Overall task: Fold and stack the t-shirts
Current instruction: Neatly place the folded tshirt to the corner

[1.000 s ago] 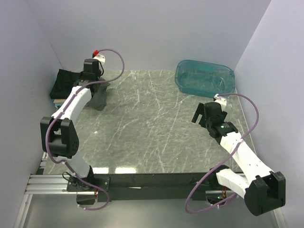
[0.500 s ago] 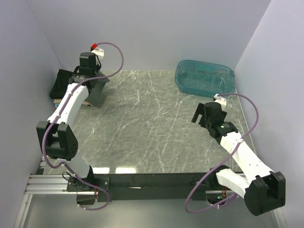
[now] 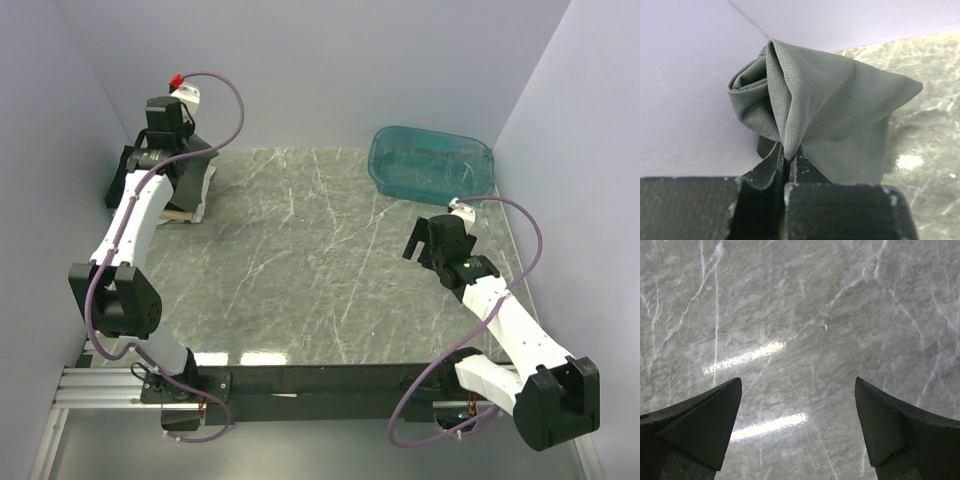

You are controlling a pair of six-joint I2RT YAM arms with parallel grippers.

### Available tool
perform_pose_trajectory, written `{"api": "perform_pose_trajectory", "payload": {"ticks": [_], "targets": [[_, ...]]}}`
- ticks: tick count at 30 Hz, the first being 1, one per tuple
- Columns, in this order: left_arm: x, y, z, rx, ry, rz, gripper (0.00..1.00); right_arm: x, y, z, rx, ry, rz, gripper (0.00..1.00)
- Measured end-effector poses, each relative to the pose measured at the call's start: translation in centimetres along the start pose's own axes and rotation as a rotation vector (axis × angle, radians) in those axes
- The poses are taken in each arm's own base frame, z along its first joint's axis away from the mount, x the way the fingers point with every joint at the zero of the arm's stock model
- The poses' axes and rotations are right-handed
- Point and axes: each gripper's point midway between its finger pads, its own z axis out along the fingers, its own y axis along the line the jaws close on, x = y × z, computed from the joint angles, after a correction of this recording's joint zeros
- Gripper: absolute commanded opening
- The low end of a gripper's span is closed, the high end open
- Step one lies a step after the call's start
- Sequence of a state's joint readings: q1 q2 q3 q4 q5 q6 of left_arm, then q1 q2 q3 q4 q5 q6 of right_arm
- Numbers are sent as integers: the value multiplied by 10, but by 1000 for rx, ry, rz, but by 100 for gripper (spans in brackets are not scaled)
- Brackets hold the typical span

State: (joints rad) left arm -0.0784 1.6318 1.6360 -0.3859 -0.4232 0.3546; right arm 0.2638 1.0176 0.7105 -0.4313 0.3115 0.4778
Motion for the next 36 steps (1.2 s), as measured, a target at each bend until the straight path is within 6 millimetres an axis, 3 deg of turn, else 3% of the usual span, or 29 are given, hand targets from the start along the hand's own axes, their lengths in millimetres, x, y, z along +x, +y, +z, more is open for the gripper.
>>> {"api": "perform_pose_trajectory", "payload": {"ticks": [7,20,28,36], "targets": [[14,26,14,-36,28,-25,1,4,-1,4,11,16,-7,99],[67,38,91,-38,137,-3,1,9,-6,9,42,36,-28,98],[75,55,120,-56,123,-6,1,2,-14,9,88,10,-45,98],[88,66,136,-68,125,11,1,2,-25,12,151,2,-56,98]]}}
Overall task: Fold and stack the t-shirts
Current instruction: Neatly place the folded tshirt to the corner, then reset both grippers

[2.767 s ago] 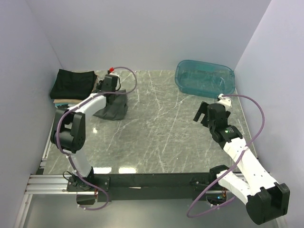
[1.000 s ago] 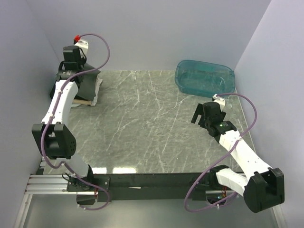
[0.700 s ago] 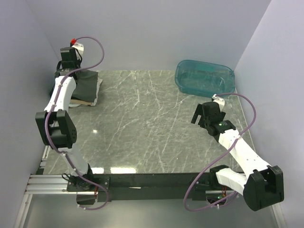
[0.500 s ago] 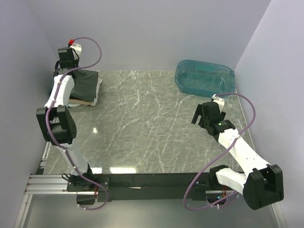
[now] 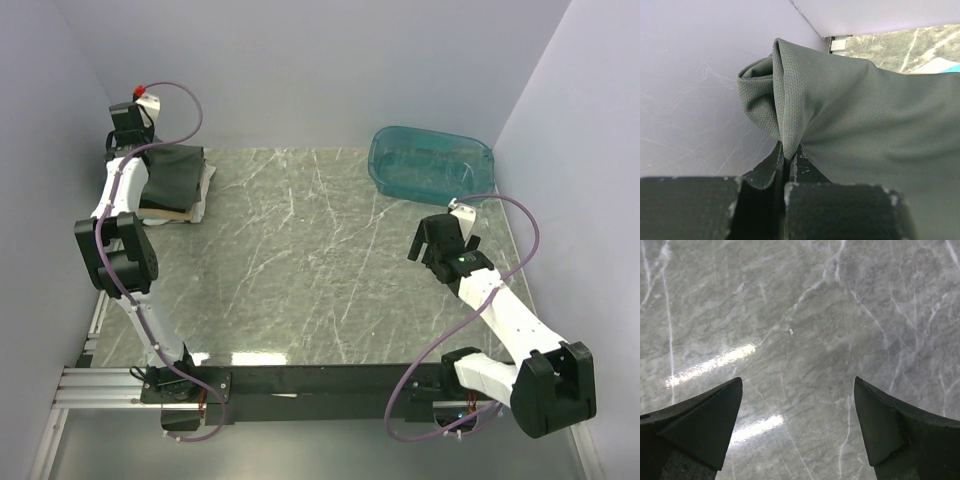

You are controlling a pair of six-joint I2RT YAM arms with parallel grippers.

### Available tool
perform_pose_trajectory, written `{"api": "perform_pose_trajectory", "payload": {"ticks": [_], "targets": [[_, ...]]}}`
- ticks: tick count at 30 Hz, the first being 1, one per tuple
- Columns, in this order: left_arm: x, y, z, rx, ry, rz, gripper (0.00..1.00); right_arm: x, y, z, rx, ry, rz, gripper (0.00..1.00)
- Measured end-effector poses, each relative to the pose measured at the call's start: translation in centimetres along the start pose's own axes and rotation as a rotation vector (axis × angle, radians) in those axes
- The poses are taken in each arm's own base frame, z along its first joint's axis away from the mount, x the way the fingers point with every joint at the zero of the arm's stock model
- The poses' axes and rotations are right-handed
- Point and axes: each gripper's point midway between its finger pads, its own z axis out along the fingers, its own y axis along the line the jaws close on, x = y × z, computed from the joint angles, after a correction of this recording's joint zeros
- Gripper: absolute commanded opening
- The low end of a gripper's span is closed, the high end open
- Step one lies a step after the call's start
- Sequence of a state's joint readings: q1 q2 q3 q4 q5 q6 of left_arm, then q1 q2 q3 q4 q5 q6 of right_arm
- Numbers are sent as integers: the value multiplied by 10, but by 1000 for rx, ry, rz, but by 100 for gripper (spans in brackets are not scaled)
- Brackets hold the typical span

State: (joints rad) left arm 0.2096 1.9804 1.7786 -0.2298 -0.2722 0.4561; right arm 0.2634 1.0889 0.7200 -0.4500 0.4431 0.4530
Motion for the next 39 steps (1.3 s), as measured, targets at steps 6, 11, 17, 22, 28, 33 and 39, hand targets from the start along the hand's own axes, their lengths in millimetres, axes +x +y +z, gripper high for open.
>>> {"api": "perform_pose_trajectory", "payload": {"ticks": [6,11,17,22,28,33,39], "targets": [[5,3,12,12,-13,-8,0,3,-6,-1,30,10,-9,98],[11,6,22,8,-11,3,1,0,-10,-3,52,8,-7,98],[19,5,32,9,1,6,52,-3,-13,-5,67,6,-2,98],[18,6,39,-3,0,-19,99,-1,-15,-6,79,11,-4,98],[-2,15,36,-18,-41,-90,99,-1,-17,-7,85,10,-5,98],[-17,14,24,10,-71,-186,99,-8,-17,-14,70,-19,13,98],[-59,5,-26,84,-166,-370,99,-18,-16,-24,34,-62,43,99]]}}
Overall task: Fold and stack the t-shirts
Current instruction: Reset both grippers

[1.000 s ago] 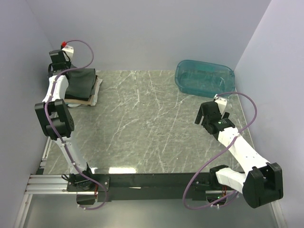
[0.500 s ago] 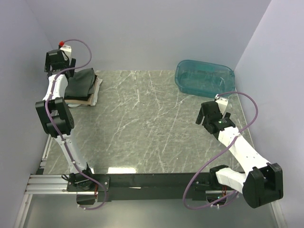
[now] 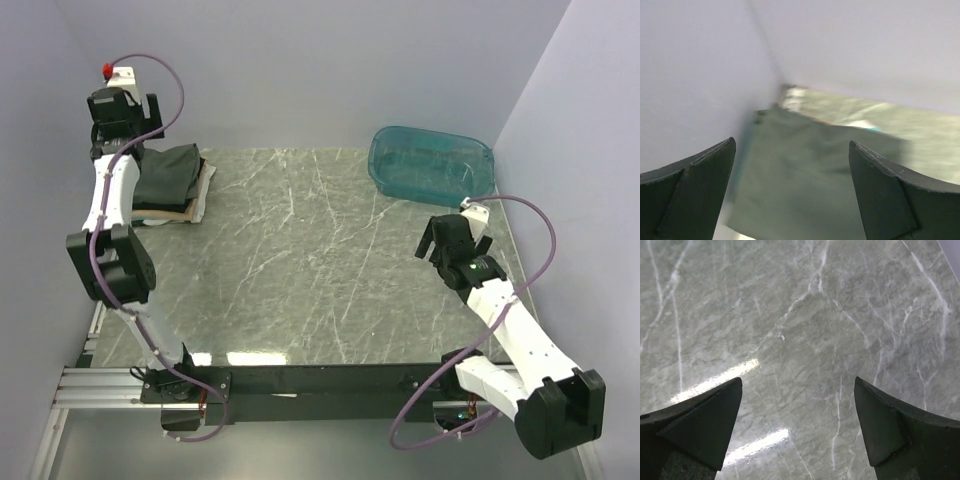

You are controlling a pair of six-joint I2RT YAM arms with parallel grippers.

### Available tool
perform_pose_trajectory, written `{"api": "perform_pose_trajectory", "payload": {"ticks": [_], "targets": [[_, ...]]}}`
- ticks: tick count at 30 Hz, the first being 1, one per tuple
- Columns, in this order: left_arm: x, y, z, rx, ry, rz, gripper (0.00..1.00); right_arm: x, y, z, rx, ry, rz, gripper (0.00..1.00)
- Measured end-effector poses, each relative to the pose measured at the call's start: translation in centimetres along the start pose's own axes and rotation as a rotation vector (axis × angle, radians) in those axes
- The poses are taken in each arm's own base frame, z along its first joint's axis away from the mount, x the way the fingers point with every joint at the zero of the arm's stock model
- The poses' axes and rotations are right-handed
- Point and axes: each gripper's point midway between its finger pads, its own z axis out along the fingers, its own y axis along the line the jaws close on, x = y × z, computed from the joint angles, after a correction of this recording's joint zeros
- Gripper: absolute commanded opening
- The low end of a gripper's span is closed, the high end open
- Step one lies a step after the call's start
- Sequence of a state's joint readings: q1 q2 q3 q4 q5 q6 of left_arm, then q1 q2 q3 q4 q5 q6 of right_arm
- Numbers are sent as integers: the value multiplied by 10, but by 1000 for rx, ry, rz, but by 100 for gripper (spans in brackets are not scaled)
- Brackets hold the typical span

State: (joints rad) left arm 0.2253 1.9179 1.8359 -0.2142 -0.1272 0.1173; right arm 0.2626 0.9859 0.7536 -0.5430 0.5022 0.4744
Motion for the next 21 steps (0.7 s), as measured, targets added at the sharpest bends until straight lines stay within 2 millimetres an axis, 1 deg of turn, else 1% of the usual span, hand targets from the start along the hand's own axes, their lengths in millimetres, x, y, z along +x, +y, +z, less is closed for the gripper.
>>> {"api": "perform_pose_trajectory", "payload": {"ticks": [3,7,8,9,10,12,13,14,18,20,21], "targets": [[-30,-24,-35,73,-66,-113,100,-4,2,-6,-30,-17,17,99],[-68,-63,-93,151,-147,-237,99,-9,10,-14,-93,-28,37,99],[-76,-77,-111,176,-165,-275,100,-9,12,-16,-109,-27,40,99],[-77,-85,-122,192,-168,-294,99,-9,14,-17,-119,-26,42,99],[-74,-99,-137,221,-162,-323,99,-9,16,-19,-136,-25,45,99],[-58,-122,-166,280,-135,-364,99,-10,20,-22,-166,-27,52,99],[-43,-133,-183,312,-109,-386,99,-11,22,-24,-181,-29,56,99],[-27,-140,-194,332,-82,-402,99,-12,24,-26,-198,-31,60,99],[51,-168,-248,414,42,-479,99,-17,32,-34,-261,-46,77,99],[89,-180,-271,453,107,-515,99,-19,37,-38,-299,-60,87,99],[104,-184,-280,470,132,-530,99,-20,39,-40,-317,-68,93,99]]}}
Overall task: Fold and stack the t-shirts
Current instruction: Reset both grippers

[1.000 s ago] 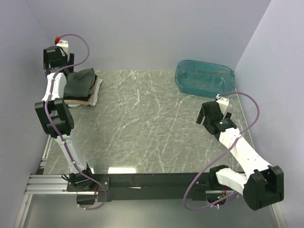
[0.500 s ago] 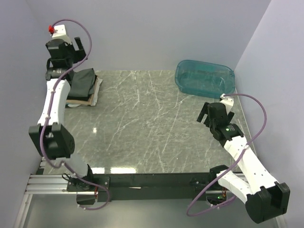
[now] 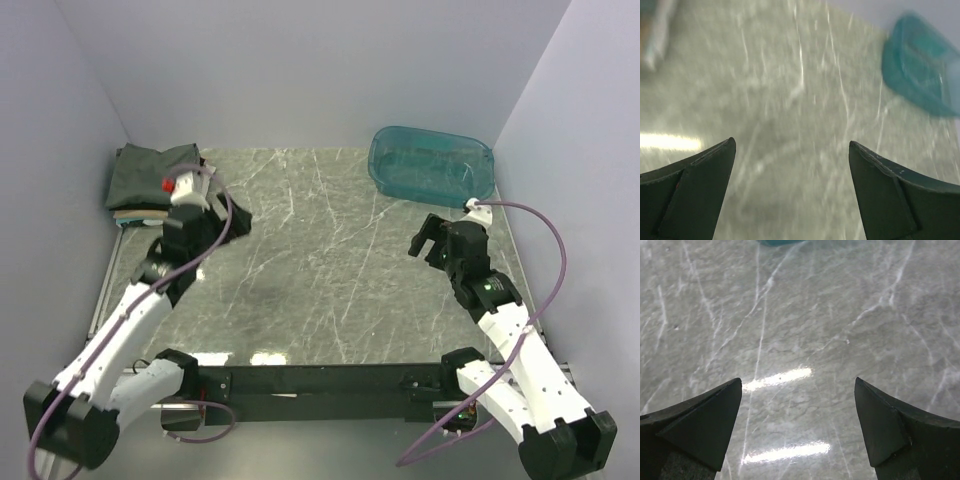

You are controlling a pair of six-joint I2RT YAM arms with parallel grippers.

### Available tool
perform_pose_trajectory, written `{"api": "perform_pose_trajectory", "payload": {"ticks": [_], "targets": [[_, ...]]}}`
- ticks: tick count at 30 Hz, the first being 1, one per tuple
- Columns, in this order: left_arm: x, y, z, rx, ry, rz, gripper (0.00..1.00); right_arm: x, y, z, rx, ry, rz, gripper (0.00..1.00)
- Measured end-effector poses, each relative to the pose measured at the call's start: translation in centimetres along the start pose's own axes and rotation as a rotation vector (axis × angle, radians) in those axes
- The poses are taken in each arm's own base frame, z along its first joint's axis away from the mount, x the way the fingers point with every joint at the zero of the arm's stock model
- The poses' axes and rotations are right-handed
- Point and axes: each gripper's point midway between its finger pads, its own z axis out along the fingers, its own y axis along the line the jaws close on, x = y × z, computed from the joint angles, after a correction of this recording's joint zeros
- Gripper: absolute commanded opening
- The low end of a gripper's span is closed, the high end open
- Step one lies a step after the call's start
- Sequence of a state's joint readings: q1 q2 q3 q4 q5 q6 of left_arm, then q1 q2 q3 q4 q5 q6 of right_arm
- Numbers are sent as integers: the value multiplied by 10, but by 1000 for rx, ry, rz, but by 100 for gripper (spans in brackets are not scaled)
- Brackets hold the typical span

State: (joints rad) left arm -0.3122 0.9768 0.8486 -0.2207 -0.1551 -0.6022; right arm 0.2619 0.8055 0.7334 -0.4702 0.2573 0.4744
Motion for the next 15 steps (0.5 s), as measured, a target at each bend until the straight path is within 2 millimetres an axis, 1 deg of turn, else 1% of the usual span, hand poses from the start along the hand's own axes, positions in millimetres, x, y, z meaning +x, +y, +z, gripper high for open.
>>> {"api": "perform_pose_trajectory", "payload": {"ticks": [2,5,7,9,11,15], "targets": [[33,7,-14,-7,52,-50,99,1,4,0,-26,-3,5,99],[55,17,-29,-34,75,-95,99,7,6,2,-46,7,12,99],[57,25,-35,-68,67,-120,99,12,6,4,-50,14,18,99],[54,29,-36,-92,47,-144,99,17,7,7,-60,20,28,99],[53,32,-35,-109,39,-153,99,23,6,9,-62,32,35,99],[61,39,-29,-157,58,-155,99,30,4,11,-61,45,41,99]]}}
